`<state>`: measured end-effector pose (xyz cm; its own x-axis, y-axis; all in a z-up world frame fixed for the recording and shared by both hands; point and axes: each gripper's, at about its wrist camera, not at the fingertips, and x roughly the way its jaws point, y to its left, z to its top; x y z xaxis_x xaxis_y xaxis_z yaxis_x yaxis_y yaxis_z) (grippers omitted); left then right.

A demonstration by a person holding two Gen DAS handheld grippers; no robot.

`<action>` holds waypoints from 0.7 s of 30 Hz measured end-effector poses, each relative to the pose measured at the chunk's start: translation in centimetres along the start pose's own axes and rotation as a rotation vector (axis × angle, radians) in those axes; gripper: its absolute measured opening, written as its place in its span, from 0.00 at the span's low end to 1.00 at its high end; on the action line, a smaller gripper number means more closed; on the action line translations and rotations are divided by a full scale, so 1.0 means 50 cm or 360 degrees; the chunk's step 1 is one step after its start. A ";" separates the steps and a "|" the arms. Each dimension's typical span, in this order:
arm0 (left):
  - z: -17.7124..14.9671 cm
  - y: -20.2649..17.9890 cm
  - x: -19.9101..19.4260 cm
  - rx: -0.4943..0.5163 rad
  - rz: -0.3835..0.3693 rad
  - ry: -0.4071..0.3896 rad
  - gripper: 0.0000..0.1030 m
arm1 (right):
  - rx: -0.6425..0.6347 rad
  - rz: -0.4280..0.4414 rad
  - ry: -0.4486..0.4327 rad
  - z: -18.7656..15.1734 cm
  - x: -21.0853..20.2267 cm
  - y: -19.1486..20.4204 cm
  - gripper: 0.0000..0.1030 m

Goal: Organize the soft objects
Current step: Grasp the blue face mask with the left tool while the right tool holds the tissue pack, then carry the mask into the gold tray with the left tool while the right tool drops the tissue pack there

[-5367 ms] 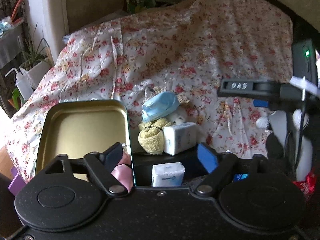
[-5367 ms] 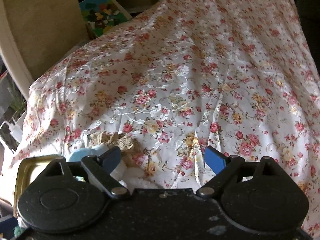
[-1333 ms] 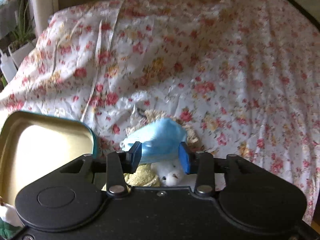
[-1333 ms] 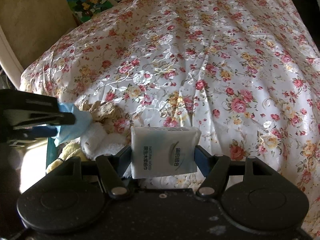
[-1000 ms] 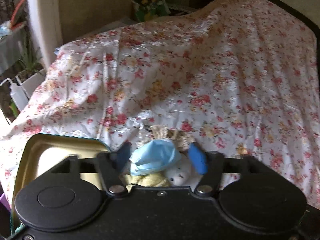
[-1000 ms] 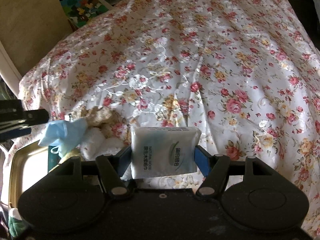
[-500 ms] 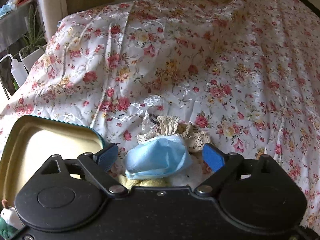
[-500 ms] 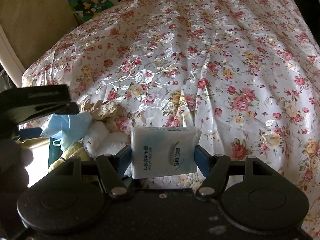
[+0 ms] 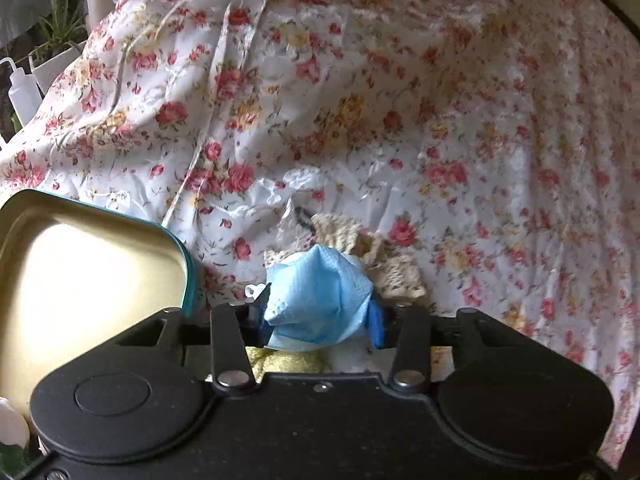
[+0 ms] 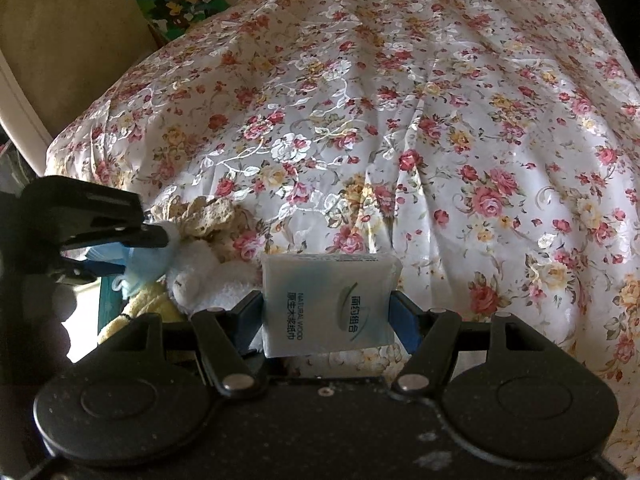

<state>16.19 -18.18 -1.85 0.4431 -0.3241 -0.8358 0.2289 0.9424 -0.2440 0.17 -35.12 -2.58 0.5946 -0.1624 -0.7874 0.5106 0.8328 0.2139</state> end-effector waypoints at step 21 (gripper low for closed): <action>-0.012 0.092 -0.270 0.0103 -0.0044 -0.0242 0.43 | 0.0067 -0.0001 -0.0002 0.004 -0.001 -0.006 0.65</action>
<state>10.73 -9.43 8.00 0.5606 -0.3632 -0.7442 0.2959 0.9272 -0.2296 0.09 -35.46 -2.49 0.5950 -0.1633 -0.7870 0.5365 0.8098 0.2376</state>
